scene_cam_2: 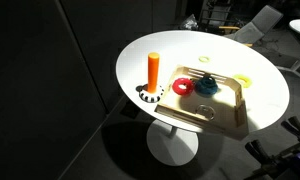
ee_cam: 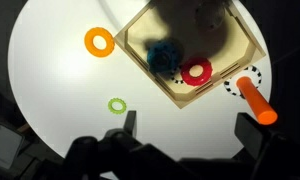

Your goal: Put the blue circular object on the table

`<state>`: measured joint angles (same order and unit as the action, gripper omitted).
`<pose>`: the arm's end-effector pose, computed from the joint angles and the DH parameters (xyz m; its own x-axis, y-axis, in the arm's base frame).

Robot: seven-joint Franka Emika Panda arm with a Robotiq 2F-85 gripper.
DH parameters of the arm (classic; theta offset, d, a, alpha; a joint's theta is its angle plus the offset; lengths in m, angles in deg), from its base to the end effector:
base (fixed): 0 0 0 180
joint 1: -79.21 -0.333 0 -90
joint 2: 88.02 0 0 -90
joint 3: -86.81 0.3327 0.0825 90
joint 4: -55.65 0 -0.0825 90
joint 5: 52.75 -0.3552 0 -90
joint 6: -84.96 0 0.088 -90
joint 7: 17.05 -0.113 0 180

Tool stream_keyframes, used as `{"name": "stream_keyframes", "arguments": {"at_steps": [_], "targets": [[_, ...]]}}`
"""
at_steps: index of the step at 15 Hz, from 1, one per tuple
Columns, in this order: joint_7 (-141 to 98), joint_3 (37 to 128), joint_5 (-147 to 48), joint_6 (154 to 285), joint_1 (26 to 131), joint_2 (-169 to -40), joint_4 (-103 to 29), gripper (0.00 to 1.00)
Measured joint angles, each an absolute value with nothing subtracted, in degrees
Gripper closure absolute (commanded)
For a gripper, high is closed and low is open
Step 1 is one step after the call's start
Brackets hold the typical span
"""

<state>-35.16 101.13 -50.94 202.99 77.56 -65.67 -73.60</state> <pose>0.4051 0.1272 0.5485 0.9774 -0.0271 0.2095 -0.0410 -0.9972 0.0620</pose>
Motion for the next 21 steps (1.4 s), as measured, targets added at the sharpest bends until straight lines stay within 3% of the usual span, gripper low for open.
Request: {"name": "stream_keyframes", "arguments": {"at_steps": [12,21], "targets": [[-35.58,98.86,-50.94,203.15,77.89,-66.56,-73.32,0.00],[-35.88,95.98,-57.16,205.04,77.22,-74.89,-73.37,0.00]]}}
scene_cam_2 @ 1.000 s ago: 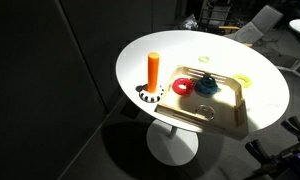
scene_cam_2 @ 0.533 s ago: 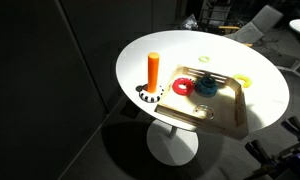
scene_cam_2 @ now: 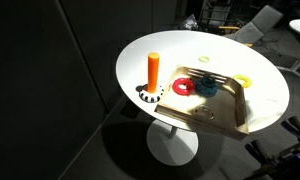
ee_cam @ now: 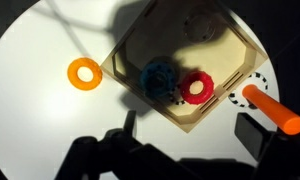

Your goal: Put the blue circular object on the table

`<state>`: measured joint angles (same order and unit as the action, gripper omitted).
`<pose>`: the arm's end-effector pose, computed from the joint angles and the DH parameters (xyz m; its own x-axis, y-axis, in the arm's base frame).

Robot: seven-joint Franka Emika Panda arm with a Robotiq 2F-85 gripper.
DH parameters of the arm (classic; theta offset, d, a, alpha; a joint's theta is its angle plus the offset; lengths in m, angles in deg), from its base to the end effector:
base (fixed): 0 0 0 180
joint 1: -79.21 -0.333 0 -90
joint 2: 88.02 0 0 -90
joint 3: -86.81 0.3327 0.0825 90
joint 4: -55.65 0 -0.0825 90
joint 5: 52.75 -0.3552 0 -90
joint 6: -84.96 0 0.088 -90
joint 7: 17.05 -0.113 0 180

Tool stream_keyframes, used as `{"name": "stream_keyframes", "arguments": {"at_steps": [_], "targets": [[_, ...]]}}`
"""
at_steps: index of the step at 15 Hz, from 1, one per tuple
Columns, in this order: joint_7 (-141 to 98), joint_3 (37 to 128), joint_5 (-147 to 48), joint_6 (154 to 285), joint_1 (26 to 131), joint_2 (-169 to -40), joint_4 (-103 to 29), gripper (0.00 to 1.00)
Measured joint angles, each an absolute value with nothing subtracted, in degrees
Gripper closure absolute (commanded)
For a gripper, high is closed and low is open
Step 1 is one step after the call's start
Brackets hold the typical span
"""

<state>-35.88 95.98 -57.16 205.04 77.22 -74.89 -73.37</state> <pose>0.4467 0.0961 0.4872 0.9833 -0.1733 0.0559 -0.1703 -0.9839 -0.0539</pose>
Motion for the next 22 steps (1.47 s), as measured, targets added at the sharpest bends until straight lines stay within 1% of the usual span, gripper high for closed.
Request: {"name": "stream_keyframes", "arguments": {"at_steps": [3,13,22], "targets": [[-35.88,95.94,-58.04,205.16,76.96,-77.04,-73.50,0.00],[-37.18,95.39,-57.04,205.16,77.00,-78.51,-73.60,0.00],[-39.91,93.45,-56.17,211.04,76.82,-91.47,-73.15,0.00]]}}
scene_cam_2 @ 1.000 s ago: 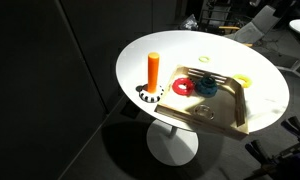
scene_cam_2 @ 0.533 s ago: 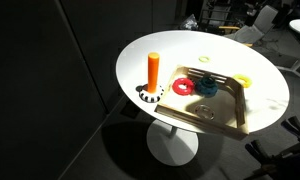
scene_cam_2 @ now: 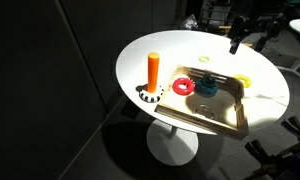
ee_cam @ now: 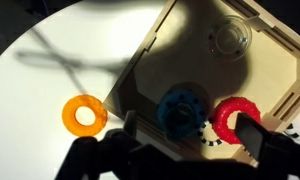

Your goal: Put the blue circular object on the table

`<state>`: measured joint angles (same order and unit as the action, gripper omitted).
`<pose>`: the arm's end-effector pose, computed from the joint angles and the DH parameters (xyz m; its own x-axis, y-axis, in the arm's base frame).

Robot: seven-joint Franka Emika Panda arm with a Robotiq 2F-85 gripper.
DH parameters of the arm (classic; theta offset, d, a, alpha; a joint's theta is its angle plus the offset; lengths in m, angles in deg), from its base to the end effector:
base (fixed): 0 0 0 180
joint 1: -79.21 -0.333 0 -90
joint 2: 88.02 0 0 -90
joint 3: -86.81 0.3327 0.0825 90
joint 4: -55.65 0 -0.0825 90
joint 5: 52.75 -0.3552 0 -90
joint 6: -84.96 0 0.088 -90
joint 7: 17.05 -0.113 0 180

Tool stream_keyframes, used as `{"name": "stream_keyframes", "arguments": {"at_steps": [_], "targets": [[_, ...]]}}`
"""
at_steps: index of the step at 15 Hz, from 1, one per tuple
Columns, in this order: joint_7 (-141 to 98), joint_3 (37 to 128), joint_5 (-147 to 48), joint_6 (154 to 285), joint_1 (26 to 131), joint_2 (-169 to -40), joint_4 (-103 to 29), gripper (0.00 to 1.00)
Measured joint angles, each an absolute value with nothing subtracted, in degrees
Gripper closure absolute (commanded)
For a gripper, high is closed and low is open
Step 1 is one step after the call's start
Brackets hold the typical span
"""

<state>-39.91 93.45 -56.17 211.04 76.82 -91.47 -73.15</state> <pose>0.4897 0.0799 0.3608 0.9545 -0.2731 -0.1195 -0.2757 -0.9612 -0.0051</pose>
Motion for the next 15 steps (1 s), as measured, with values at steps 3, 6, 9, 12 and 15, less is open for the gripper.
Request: {"name": "stream_keyframes", "arguments": {"at_steps": [3,6,9,12,15], "targets": [[-41.86,93.18,-54.72,213.51,75.61,-96.08,-72.34,0.00],[-46.21,92.05,-50.83,215.81,73.63,-100.44,-71.31,0.00],[-51.66,90.03,-45.96,218.04,71.27,-104.10,-70.41,0.00],[-57.36,87.86,-41.84,218.63,69.02,-106.90,-69.44,0.00],[-61.36,86.36,-39.67,218.63,67.56,-108.62,-68.78,0.00]]}}
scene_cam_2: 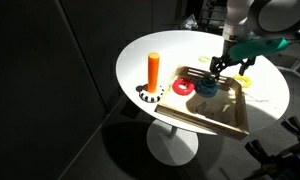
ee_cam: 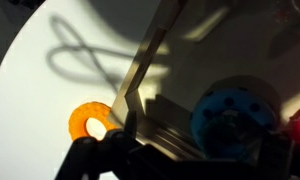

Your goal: Put the blue circular object on the table

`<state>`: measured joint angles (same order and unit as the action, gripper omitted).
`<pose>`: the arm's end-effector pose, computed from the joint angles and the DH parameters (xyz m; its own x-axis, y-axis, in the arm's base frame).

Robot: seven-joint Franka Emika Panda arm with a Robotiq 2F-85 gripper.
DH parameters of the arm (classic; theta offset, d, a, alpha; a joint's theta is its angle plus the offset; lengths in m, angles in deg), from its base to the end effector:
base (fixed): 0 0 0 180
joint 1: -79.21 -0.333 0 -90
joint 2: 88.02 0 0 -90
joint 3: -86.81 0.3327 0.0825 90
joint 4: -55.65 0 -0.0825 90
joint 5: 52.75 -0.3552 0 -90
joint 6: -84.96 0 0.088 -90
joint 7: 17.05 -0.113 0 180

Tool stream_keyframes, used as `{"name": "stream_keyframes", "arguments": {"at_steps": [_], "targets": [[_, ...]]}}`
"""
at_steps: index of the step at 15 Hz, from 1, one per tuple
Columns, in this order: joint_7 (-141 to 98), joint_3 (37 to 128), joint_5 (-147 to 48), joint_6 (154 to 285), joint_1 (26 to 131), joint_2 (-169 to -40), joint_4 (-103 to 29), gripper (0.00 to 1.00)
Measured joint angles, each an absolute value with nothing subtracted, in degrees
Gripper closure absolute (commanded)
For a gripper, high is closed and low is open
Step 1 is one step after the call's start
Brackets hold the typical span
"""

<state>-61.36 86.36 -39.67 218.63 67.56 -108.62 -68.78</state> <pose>0.5208 0.0983 0.2438 0.9156 -0.3981 -0.0561 -0.3747 -0.8956 0.2398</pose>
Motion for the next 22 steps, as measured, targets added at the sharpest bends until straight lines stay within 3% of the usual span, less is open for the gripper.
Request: {"name": "stream_keyframes", "arguments": {"at_steps": [20,22], "targets": [[-67.44,83.12,-36.39,220.02,65.71,-119.04,-60.37,0.00],[-67.46,83.04,-36.39,220.02,65.60,-119.53,-59.96,0.22]]}}
